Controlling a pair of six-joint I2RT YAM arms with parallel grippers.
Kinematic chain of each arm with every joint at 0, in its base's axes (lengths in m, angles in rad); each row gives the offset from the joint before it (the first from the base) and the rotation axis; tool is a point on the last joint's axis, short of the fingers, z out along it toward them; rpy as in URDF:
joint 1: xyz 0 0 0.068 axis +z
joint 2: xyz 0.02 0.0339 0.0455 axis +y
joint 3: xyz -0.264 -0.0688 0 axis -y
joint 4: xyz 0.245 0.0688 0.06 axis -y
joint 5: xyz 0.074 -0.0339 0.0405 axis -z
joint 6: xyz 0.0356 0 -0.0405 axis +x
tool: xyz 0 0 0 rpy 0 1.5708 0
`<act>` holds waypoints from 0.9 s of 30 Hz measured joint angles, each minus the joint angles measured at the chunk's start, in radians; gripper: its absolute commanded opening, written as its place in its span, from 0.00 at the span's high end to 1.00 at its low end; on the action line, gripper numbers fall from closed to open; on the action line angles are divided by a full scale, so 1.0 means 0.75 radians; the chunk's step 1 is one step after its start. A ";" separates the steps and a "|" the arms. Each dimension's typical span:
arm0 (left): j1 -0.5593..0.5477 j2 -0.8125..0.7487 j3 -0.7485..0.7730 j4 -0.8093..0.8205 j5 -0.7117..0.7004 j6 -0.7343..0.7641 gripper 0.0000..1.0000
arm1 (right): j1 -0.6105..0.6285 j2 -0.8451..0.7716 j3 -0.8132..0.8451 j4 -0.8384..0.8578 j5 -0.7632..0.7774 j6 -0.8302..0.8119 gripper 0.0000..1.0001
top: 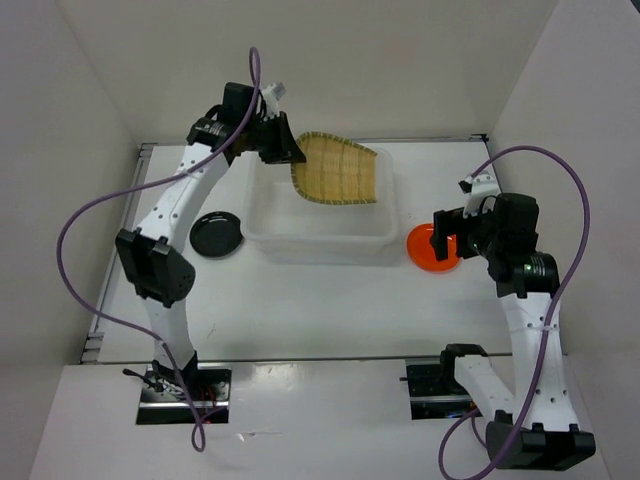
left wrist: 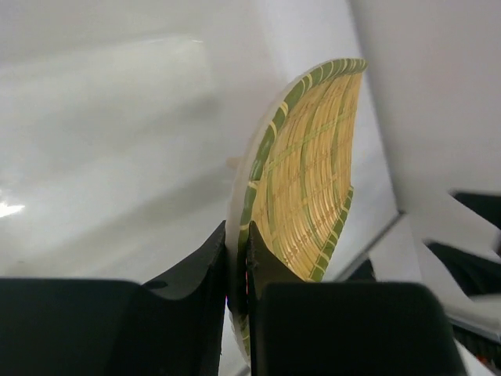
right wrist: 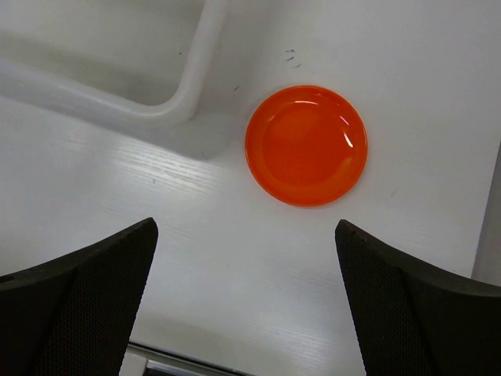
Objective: Place the mixed dishes into the plastic bin
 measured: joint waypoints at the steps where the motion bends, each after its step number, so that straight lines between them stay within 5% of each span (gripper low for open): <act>1: 0.034 0.072 0.052 -0.028 -0.006 0.013 1.00 | 0.000 -0.007 0.000 0.001 0.000 0.002 0.01; 11: 0.099 0.737 0.574 -0.273 0.006 0.092 1.00 | -0.001 -0.087 -0.002 0.021 0.004 0.007 0.01; 17: 0.092 1.117 1.231 -0.440 0.038 0.094 1.00 | -0.001 -0.102 -0.019 0.031 0.005 0.007 0.01; 27: 0.055 1.273 1.377 -0.569 0.043 0.070 1.00 | -0.001 -0.110 -0.019 0.033 0.010 0.007 0.01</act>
